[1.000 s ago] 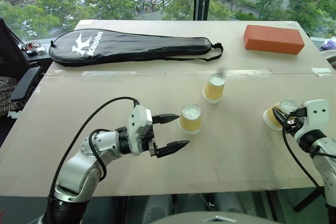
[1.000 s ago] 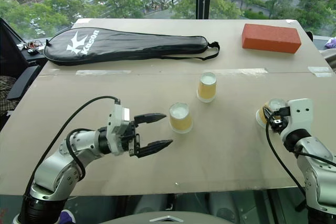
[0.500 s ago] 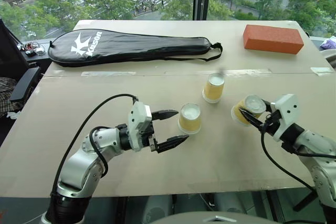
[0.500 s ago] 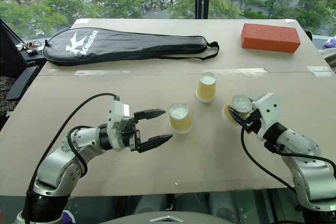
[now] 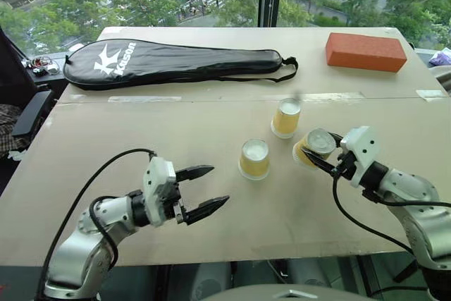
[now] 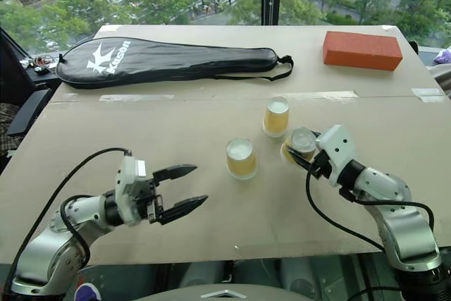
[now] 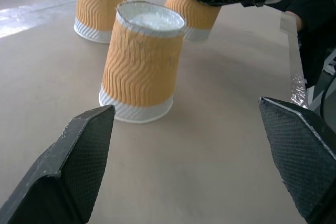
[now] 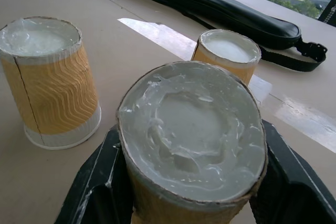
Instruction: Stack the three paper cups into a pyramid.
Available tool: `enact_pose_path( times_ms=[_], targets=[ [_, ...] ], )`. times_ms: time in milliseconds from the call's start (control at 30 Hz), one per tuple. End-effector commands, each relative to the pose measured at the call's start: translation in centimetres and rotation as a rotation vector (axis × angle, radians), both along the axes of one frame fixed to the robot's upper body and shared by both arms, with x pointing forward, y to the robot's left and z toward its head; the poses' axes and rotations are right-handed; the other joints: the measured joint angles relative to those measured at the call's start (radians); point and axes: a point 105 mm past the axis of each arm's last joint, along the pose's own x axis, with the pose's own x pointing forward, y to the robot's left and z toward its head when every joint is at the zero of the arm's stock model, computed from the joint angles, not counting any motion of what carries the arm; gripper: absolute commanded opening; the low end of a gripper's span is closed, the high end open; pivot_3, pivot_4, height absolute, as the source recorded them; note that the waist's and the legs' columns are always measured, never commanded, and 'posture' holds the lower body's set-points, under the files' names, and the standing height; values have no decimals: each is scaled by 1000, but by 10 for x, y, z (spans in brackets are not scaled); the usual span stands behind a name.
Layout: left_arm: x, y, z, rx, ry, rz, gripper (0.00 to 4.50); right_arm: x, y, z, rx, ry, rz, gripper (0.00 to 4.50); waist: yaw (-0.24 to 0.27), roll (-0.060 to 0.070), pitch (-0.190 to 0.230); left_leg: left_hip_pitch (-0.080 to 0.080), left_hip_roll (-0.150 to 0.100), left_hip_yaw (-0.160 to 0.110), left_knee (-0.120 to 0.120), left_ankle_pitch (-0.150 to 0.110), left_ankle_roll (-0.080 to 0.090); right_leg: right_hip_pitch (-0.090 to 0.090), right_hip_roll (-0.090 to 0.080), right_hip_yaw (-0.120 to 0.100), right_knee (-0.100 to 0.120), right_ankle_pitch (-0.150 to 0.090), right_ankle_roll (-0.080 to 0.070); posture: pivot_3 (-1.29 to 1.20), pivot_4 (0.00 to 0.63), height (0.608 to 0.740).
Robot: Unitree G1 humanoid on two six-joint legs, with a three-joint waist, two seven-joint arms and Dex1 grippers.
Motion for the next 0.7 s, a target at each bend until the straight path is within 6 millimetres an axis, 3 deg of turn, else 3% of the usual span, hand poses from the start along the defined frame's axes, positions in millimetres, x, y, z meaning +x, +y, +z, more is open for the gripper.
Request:
enact_pose_path(
  times_ms=[33, 400, 533, 700],
  targets=[
    [-10, -1, 16, -22, -63, -47, 4500, 0, 2, 11, -13, -47, 36, 1978, 1, 0, 0, 0, 0, 0, 0, 0, 0, 0, 0, 0, 0, 0, 0, 0, 150, 740],
    [-23, 8, 11, 0, -38, -31, 4500, -1, 8, 13, -12, -35, 93, 1978, 1, 0, 0, -1, 0, 0, 0, 0, 0, -1, 0, 0, 0, 0, 0, 0, 150, 740],
    [-25, 7, 13, -5, -42, -17, 4500, -9, 26, 4, -24, 30, 198, 1978, 0, 0, 0, 0, 0, 1, 0, 0, 0, -1, 0, 0, 0, 0, 0, 0, 150, 740],
    [-26, 6, 15, -7, -40, -16, 4500, -11, 34, -4, -41, 55, 252, 1978, -1, 0, 0, -1, 0, 1, 0, 0, 0, -1, 0, 0, 0, 0, 0, 0, 150, 740]
  ],
)
